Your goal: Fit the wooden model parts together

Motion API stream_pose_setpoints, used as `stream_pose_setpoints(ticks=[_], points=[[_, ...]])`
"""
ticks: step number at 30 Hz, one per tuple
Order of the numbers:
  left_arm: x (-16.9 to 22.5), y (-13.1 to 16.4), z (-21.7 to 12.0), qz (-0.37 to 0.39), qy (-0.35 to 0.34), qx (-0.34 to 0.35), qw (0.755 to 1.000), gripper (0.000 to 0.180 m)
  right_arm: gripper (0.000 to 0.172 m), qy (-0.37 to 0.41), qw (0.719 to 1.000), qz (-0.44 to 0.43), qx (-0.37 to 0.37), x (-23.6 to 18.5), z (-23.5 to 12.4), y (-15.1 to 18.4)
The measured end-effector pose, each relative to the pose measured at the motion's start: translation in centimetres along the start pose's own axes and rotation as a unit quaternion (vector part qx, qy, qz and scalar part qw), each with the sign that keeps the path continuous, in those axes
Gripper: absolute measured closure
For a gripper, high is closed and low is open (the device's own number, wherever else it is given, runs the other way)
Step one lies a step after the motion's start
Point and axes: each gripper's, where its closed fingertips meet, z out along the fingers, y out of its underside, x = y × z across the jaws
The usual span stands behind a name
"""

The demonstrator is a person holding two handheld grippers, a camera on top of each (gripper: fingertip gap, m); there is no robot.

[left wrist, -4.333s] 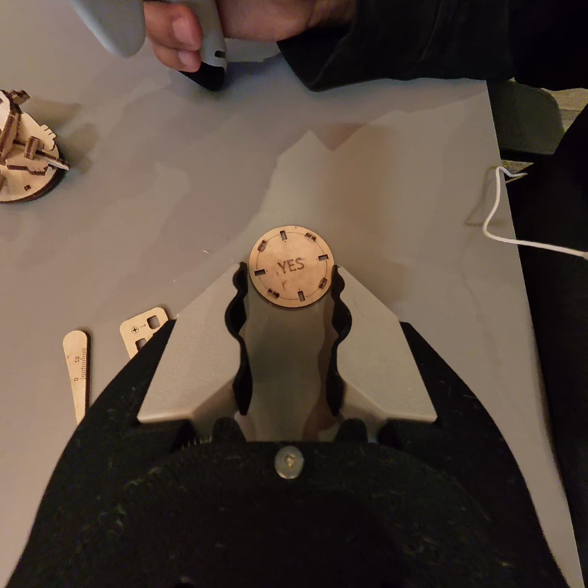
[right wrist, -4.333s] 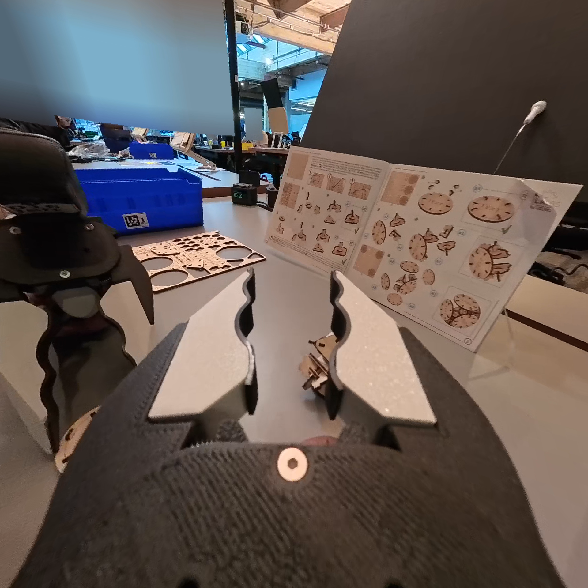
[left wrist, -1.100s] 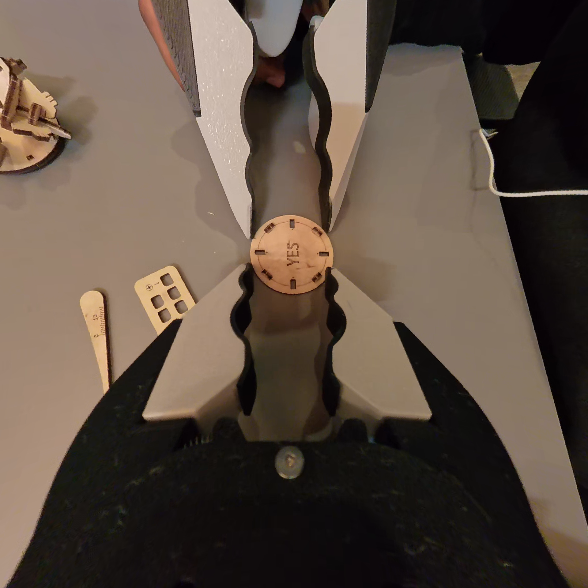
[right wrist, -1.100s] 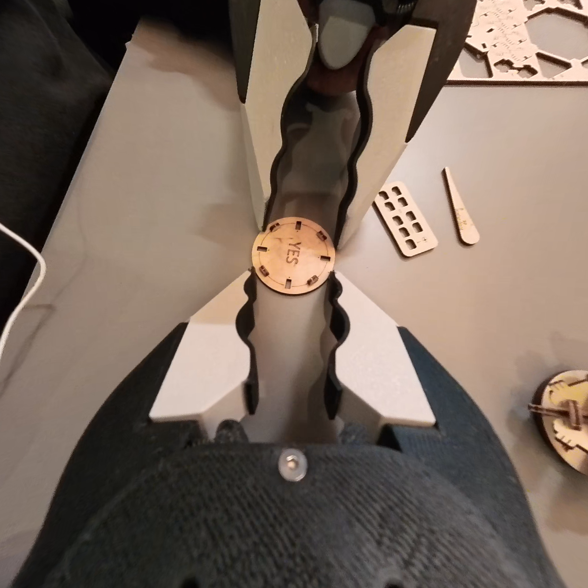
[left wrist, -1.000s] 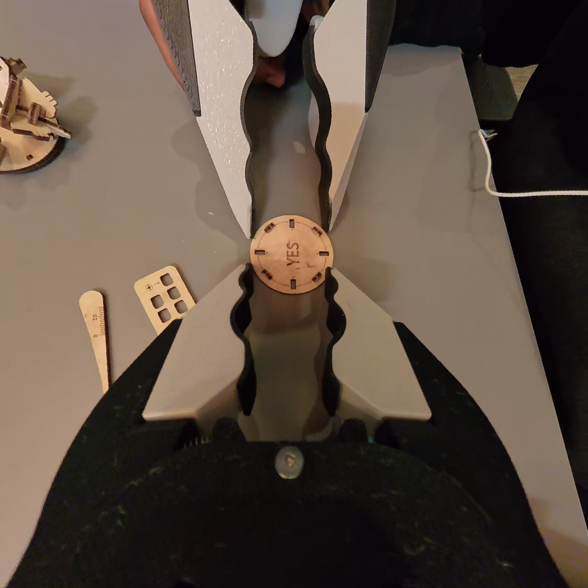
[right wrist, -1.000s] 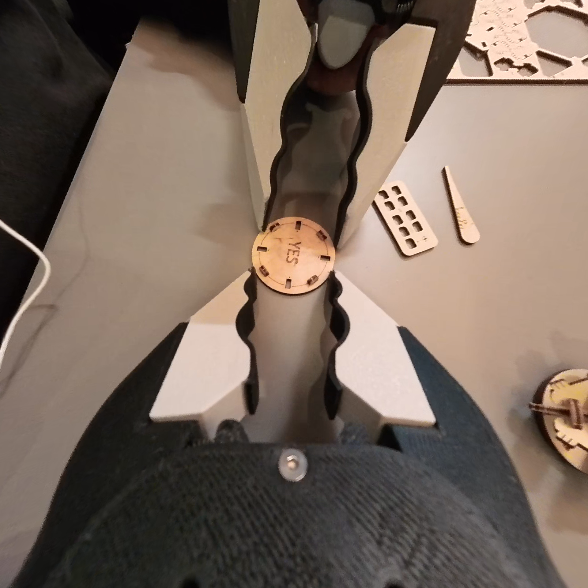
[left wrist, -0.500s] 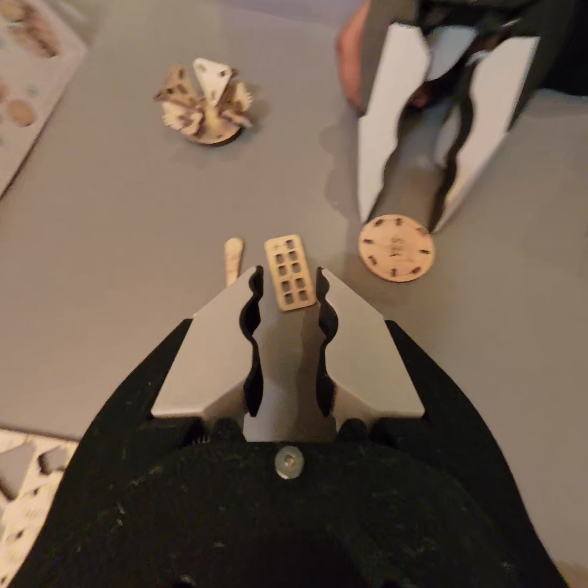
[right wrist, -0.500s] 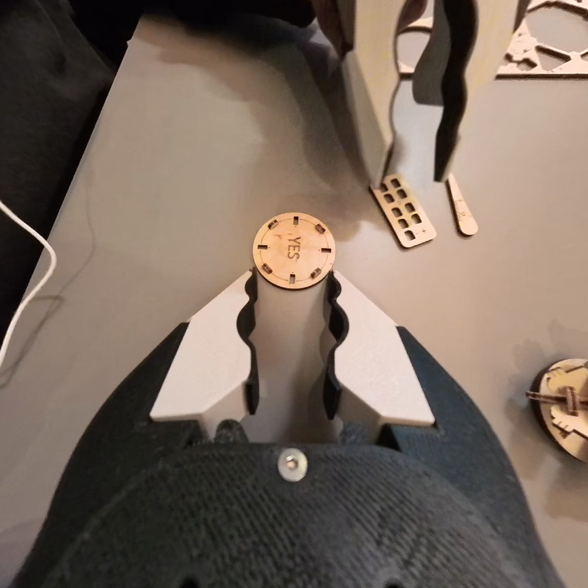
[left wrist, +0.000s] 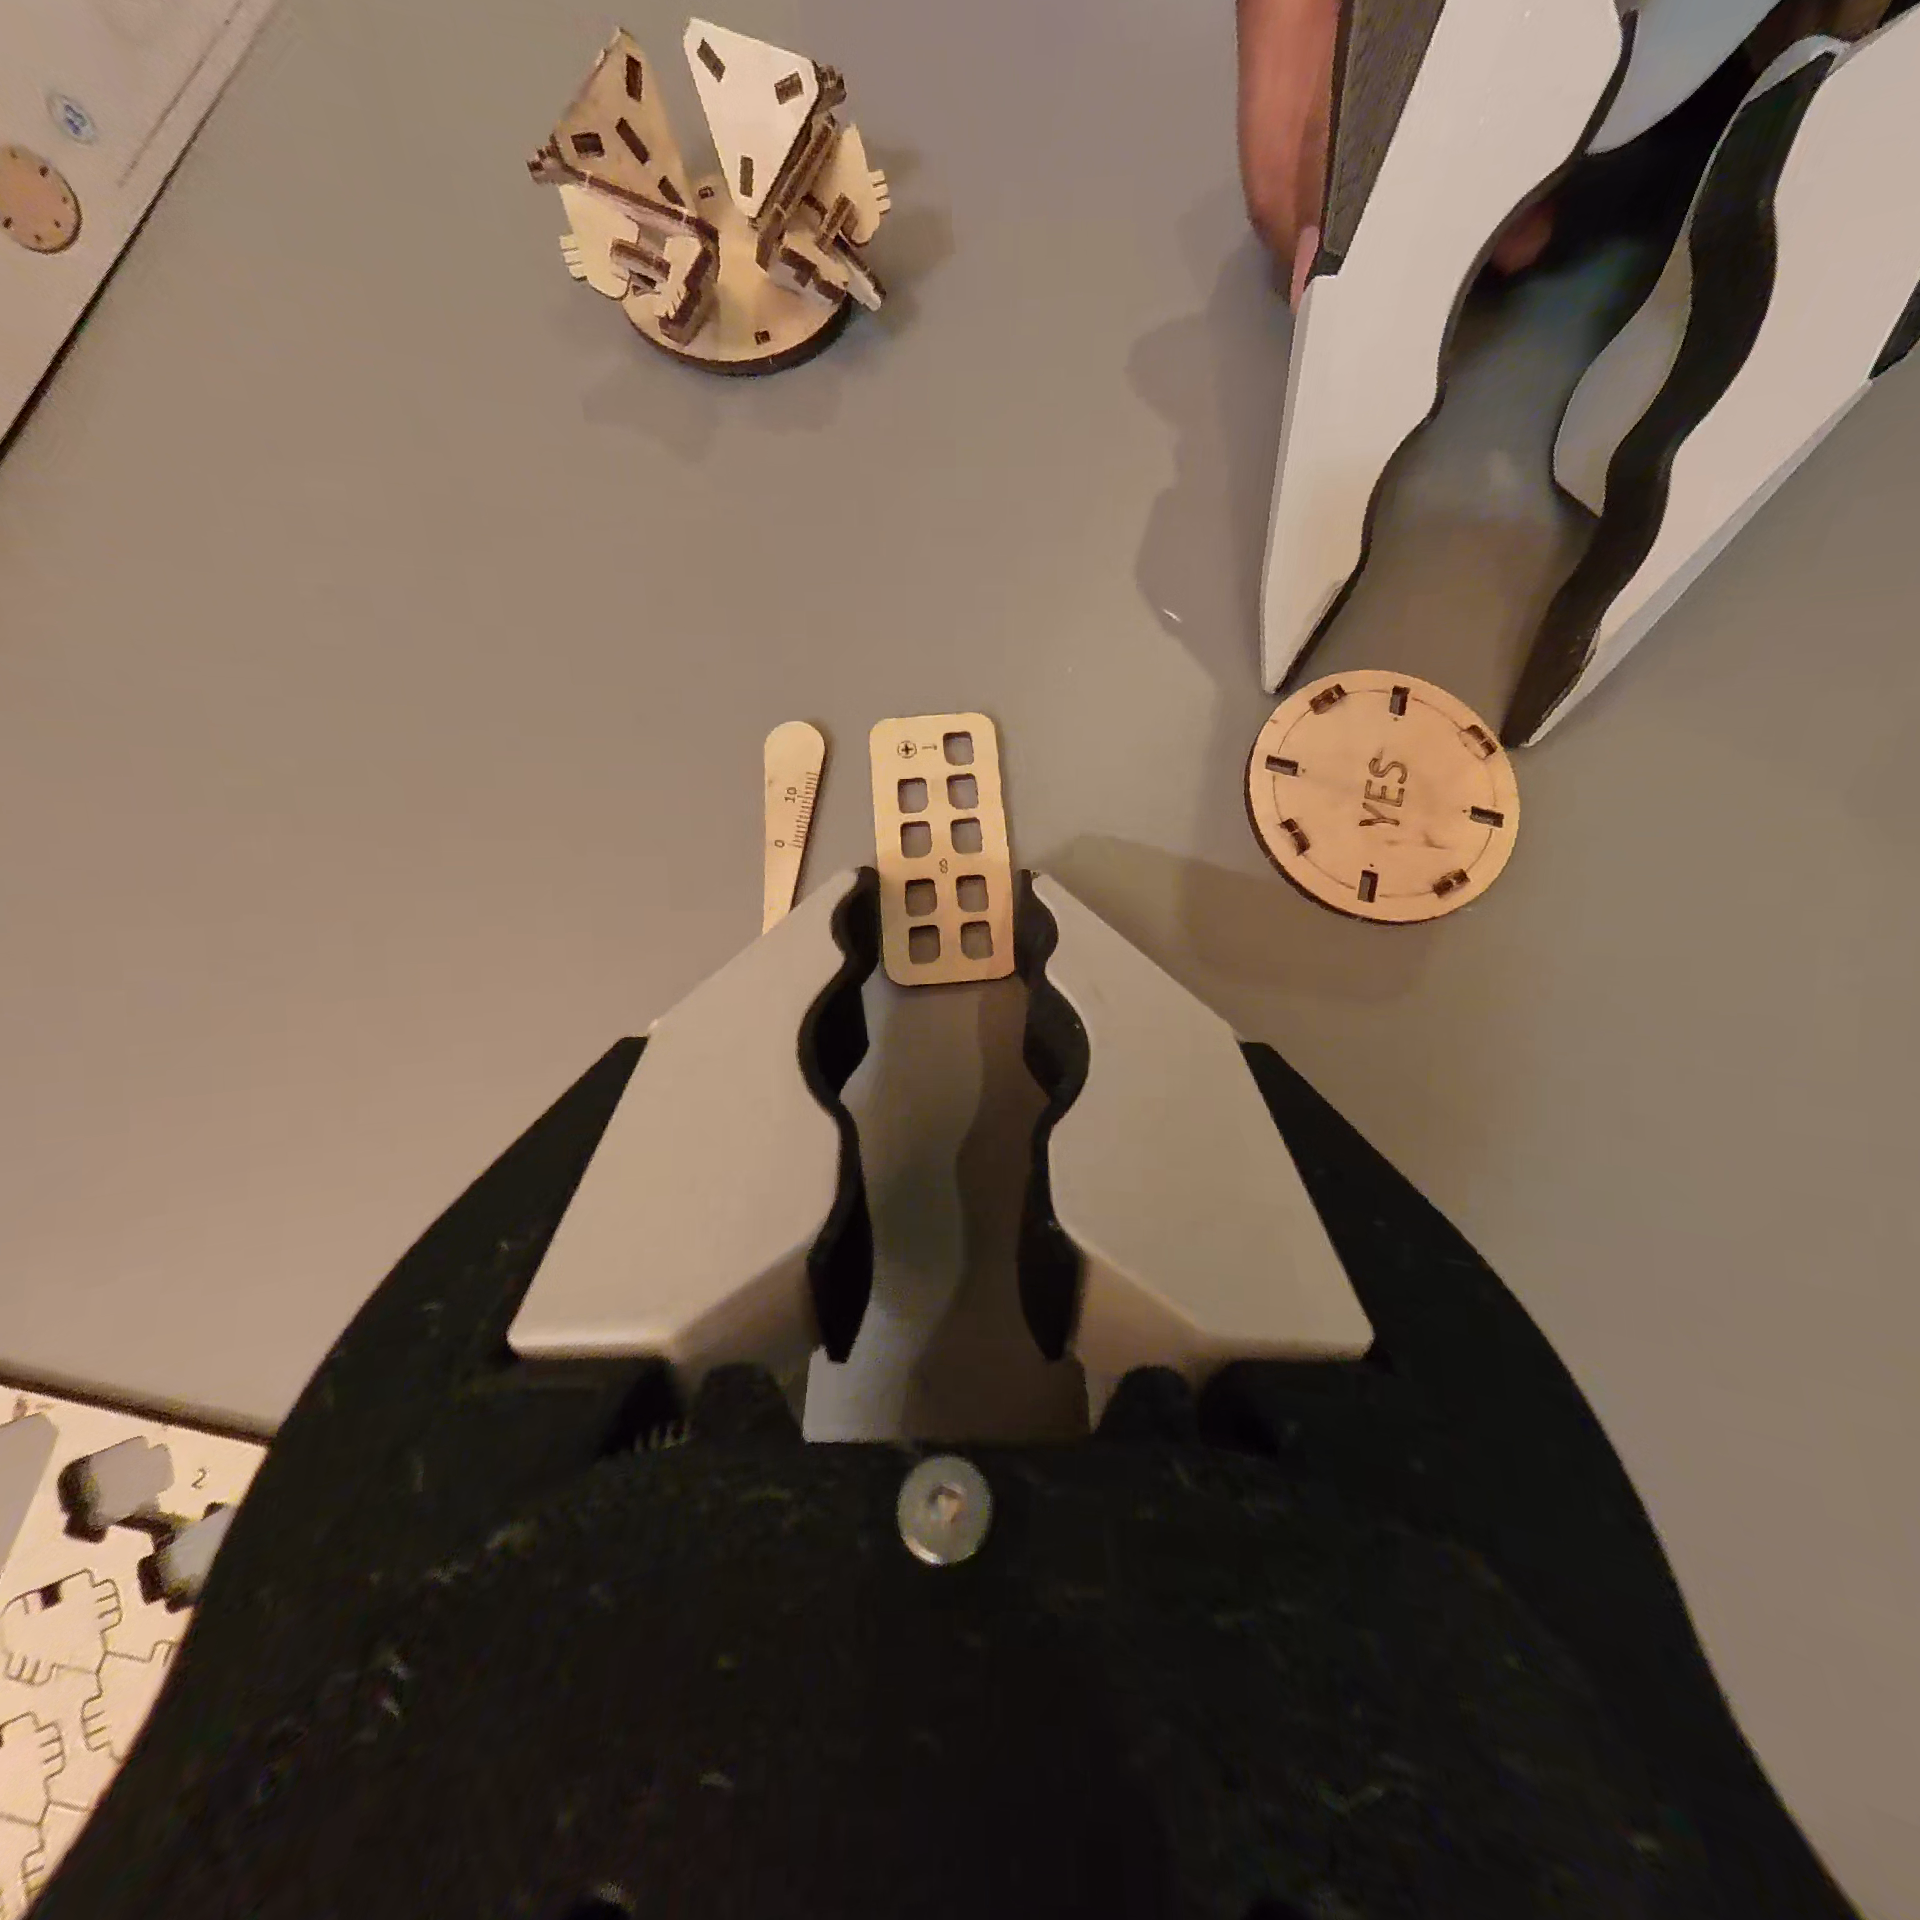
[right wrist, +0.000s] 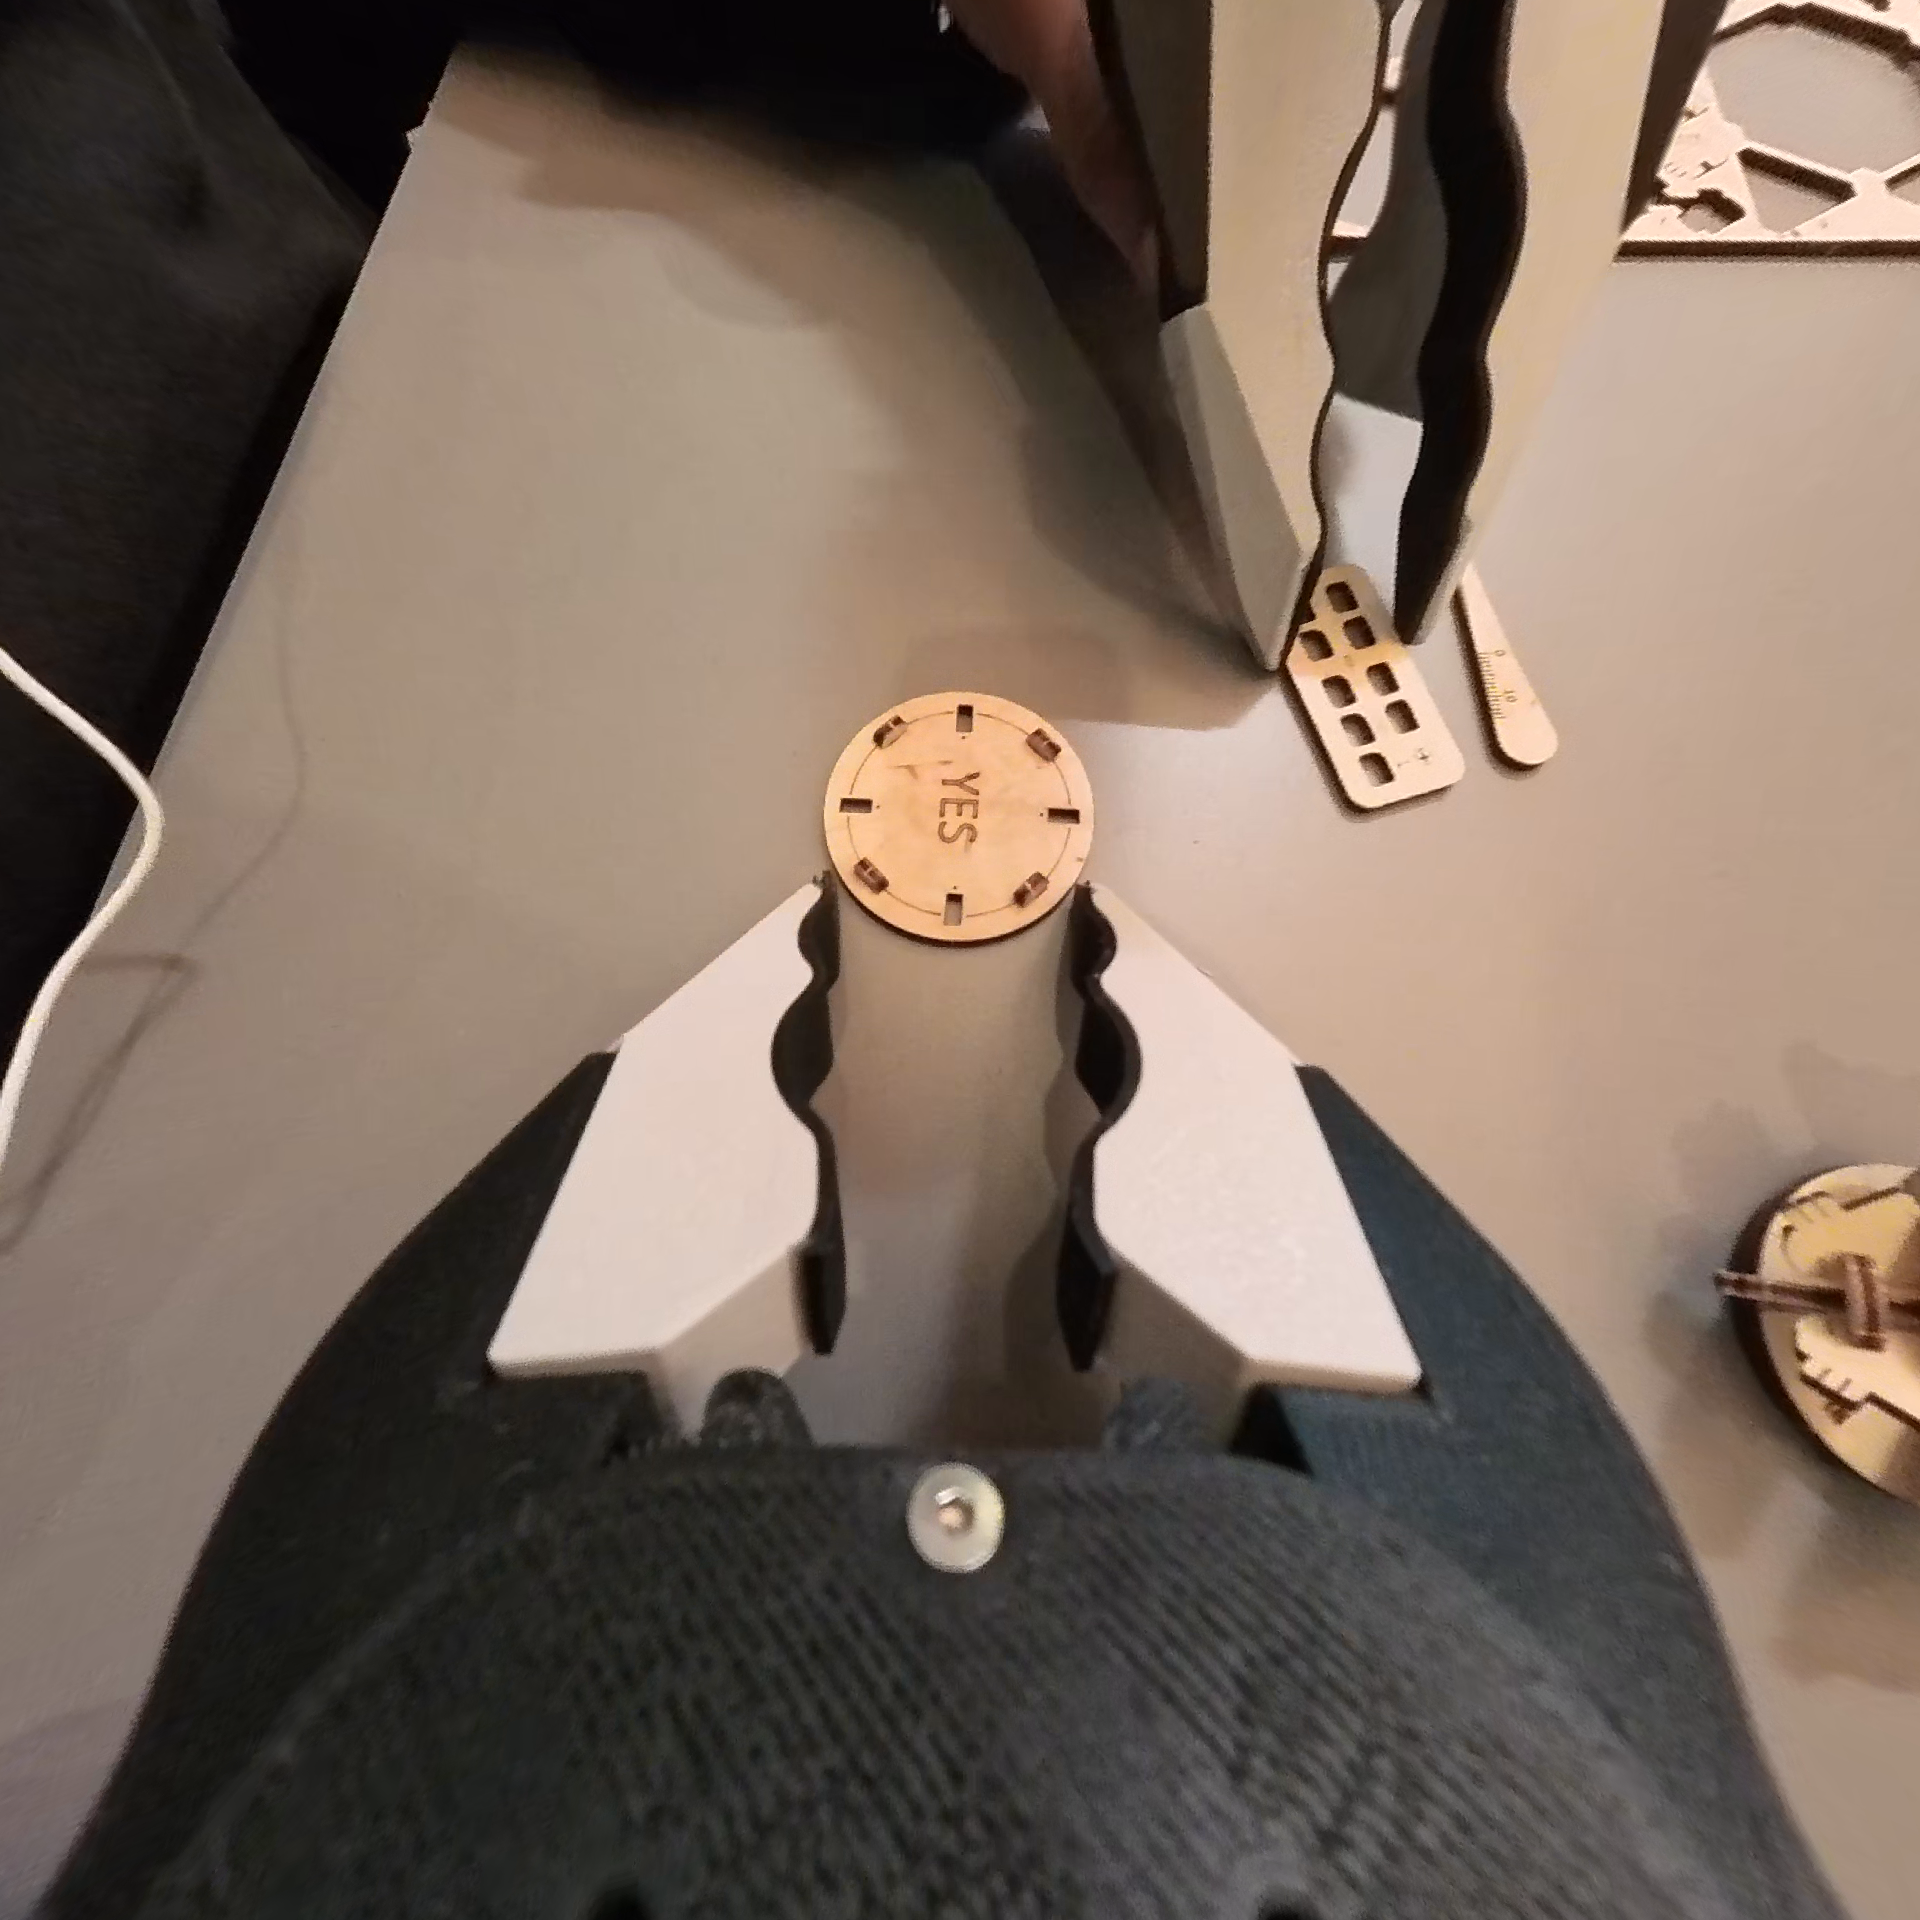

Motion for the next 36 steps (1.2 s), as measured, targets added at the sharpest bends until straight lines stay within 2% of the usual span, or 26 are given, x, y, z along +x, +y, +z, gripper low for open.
stream_pose_setpoints(ticks=[15, 17, 20, 23, 25, 28, 30, 36], points=[[-0.2, -1.6, -1.1, 0.008, -0.008, 0.054, 0.998, 0.158, 0.128, 0.001, 1.000, 0.001, 0.000, 0.0, 0.0, 0.0], [0.0, -2.0, -1.5, 0.006, -0.002, 0.067, 0.998, 0.158, 0.095, 0.001, 1.000, 0.010, -0.001, 0.1, -0.1, 0.1], [1.1, -2.6, -1.8, 0.020, 0.026, 0.082, 0.996, 0.158, 0.092, -0.017, 0.997, 0.034, 0.070, 0.1, -1.1, -2.2], [2.3, -3.4, -2.4, 0.014, 0.059, 0.099, 0.993, 0.158, 0.096, 0.055, 0.987, 0.002, 0.150, 2.2, -3.3, -4.5], [3.0, -4.2, -3.0, -0.018, 0.099, 0.123, 0.987, 0.158, 0.100, 0.151, 0.974, -0.071, 0.152, 3.7, -4.5, -4.6], [2.8, -4.3, -3.3, -0.032, 0.105, 0.130, 0.985, 0.158, 0.122, 0.242, 0.946, -0.164, 0.143, 4.3, -5.3, -5.1], [2.9, -4.1, -3.0, -0.016, 0.097, 0.120, 0.988, 0.158, 0.127, 0.256, 0.937, -0.196, 0.133, 4.0, -5.1, -5.4], [5.2, -3.4, -1.8, 0.024, 0.130, 0.093, 0.987, 0.158, 0.139, 0.251, 0.933, -0.247, 0.079, 3.3, -3.0, -4.4]])
